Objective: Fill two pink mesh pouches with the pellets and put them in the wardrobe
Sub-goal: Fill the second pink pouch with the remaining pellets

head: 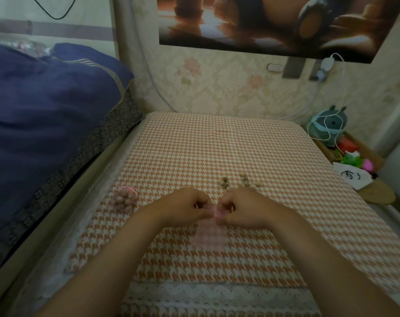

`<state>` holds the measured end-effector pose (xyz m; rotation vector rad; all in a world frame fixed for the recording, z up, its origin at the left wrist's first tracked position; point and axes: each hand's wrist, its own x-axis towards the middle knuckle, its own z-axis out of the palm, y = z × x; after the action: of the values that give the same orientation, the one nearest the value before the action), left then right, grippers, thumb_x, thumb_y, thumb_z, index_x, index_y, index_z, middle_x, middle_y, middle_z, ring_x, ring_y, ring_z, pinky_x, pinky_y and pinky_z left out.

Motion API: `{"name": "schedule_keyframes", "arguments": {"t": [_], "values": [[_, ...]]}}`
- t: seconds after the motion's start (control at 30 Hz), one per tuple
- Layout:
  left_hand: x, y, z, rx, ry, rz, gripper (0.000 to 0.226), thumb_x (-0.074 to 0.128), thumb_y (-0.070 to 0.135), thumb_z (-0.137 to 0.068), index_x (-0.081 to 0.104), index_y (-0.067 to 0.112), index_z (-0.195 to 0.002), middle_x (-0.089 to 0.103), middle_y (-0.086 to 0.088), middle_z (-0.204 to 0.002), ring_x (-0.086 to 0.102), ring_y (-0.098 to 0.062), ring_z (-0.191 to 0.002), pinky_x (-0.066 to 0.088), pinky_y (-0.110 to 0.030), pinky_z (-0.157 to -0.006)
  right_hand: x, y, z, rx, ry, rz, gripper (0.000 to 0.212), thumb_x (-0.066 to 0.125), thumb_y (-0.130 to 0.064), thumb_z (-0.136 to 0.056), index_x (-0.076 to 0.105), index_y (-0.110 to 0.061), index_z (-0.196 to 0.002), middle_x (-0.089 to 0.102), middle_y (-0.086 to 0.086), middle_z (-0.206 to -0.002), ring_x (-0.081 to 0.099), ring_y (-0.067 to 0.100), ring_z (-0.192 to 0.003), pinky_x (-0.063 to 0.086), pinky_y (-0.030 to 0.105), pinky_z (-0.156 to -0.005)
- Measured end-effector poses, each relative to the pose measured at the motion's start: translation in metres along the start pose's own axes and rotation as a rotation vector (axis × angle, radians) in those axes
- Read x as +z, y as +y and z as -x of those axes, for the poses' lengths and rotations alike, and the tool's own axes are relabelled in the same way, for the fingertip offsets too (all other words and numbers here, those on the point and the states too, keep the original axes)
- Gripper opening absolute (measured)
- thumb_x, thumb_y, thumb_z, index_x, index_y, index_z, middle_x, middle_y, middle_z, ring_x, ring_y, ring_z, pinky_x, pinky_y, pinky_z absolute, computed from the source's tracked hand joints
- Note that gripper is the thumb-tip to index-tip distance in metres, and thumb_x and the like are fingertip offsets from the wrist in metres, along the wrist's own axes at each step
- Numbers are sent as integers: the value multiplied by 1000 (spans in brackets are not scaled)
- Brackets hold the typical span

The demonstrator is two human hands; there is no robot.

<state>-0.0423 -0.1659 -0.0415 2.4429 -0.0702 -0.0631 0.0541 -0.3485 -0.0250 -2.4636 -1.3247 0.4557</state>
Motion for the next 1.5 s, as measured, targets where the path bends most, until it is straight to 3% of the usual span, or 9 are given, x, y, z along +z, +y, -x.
{"name": "schedule_keyframes", "arguments": {"t": [0.1,0.4,0.57,0.73,0.83,1.0,1.13,1.3,1.5], "values": [[-3,-1,-1,-7,-10,-26,18,67,39,-88,71,22,-82,69,4,-82,61,-8,-73,52,-31,-70,-2,6,0,38,26,6,28,73,-54,-78,67,-26,-77,69,-6,-83,63,9,-77,57,38,-74],[-8,-7,-1,-40,-32,-98,23,72,46,-82,70,24,-77,63,12,-68,58,-1,-65,49,-28,-65,2,7,4,-28,-15,-186,12,79,-35,-83,71,-29,-77,64,-17,-71,54,-8,-61,44,13,-60],[-3,-2,-6,-41,-28,-34,26,72,41,-83,68,16,-77,62,3,-69,53,-7,-62,46,-32,-62,12,9,4,5,6,-162,14,77,-38,-82,70,-26,-84,67,-10,-83,59,0,-71,52,28,-73],[1,3,-12,-54,-30,-76,13,76,35,-80,74,22,-81,70,6,-76,61,-5,-68,51,-26,-64,12,20,12,31,-42,-193,11,76,-32,-86,69,-27,-79,64,-13,-72,54,-7,-60,41,13,-60],[7,9,-16,-88,-43,-110,24,72,43,-83,72,22,-74,67,7,-68,57,-2,-60,48,-25,-61,9,25,16,34,-36,-248,5,76,-33,-87,72,-31,-88,67,-13,-80,58,-6,-68,48,17,-67],[4,24,-26,-173,201,-51,42,57,46,-94,76,14,-74,72,-2,-66,66,-13,-62,53,-31,-67,-7,46,17,124,255,-419,23,67,-16,-90,66,-34,-105,68,-4,-97,65,13,-82,57,38,-75],[1,35,-31,-228,441,35,40,58,37,-95,79,11,-72,71,5,-61,66,-12,-58,52,-25,-60,-10,75,19,237,448,-223,22,58,-13,-95,66,-33,-101,63,-13,-99,62,10,-90,54,32,-77],[5,37,-36,-287,531,62,26,68,30,-86,78,14,-68,73,-1,-65,67,-11,-62,54,-27,-63,-5,87,16,378,367,-101,18,61,-19,-92,67,-32,-103,62,-11,-102,60,13,-94,54,37,-85],[9,42,-37,-252,408,53,10,68,18,-86,77,20,-85,71,8,-80,63,-3,-69,46,-14,-55,8,86,2,378,323,-22,16,63,-17,-90,64,-31,-98,60,-10,-101,61,18,-96,54,36,-81]]}}
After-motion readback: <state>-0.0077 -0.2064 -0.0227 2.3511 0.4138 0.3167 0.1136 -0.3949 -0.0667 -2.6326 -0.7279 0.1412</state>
